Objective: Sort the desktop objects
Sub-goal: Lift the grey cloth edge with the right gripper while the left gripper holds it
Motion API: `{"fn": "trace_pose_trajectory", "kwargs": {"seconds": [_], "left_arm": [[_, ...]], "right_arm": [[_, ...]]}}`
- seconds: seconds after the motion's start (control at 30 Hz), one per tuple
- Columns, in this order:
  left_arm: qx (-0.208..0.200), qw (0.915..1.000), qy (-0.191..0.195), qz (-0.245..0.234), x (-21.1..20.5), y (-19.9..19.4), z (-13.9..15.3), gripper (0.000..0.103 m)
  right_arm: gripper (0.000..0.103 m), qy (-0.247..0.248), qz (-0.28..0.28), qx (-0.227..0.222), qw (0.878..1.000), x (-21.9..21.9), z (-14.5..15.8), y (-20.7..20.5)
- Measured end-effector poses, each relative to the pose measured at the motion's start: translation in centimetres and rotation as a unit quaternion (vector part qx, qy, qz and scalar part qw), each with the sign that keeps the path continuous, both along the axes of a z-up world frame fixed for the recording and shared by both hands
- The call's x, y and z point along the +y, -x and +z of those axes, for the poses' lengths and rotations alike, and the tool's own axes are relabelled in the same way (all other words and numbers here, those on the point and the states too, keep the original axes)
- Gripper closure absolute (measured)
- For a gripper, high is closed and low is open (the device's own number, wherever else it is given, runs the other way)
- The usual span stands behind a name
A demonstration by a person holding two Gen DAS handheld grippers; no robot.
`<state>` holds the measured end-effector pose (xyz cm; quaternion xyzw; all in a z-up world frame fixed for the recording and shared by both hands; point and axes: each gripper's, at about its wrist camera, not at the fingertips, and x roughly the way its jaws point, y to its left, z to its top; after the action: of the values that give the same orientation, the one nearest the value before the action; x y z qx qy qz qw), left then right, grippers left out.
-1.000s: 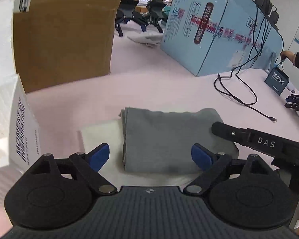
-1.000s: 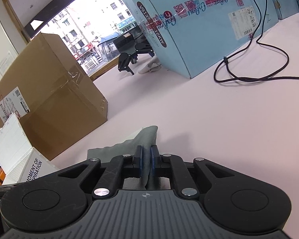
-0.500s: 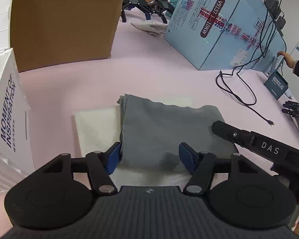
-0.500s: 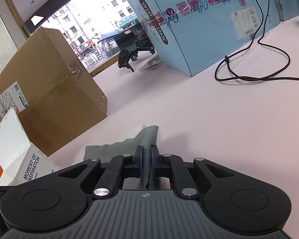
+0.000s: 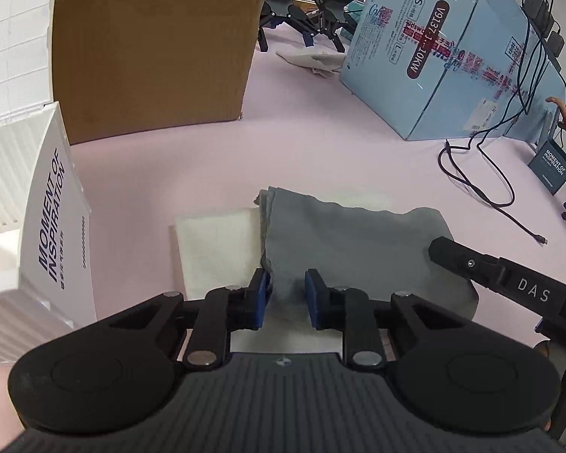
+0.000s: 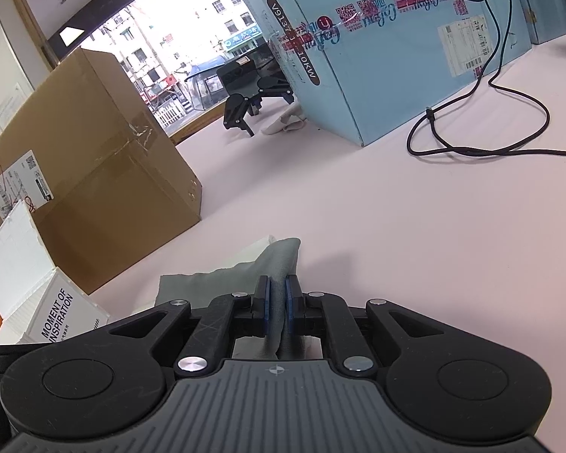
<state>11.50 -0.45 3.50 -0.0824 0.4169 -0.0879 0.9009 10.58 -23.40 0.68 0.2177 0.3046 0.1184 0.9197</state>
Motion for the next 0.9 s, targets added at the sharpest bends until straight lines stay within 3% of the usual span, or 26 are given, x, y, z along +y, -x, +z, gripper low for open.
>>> {"fn": "trace_pose_trajectory", "kwargs": {"seconds": [0.27, 0.4, 0.6, 0.9], "left_arm": [[-0.036, 0.9989, -0.03, 0.007, -0.5, 0.9, 1.0, 0.084], [-0.052, 0.9983, -0.023, 0.01, -0.4, 1.3, 1.7, 0.084], [-0.089, 0.9942, -0.053, 0.028, -0.8, 2.4, 2.9, 0.084], [-0.096, 0.9946, -0.037, 0.009, -1.3, 3.5, 3.9, 0.084]], "right_arm": [[0.095, -0.013, 0.005, -0.026, 1.0, -0.2, 0.5, 0.5], [0.095, -0.022, 0.008, -0.039, 0.999, -0.3, 0.8, 0.7], [0.095, -0.041, 0.01, -0.058, 0.997, -0.5, 1.3, 1.0], [0.095, -0.048, 0.019, -0.102, 0.993, -0.4, 2.3, 2.0]]}}
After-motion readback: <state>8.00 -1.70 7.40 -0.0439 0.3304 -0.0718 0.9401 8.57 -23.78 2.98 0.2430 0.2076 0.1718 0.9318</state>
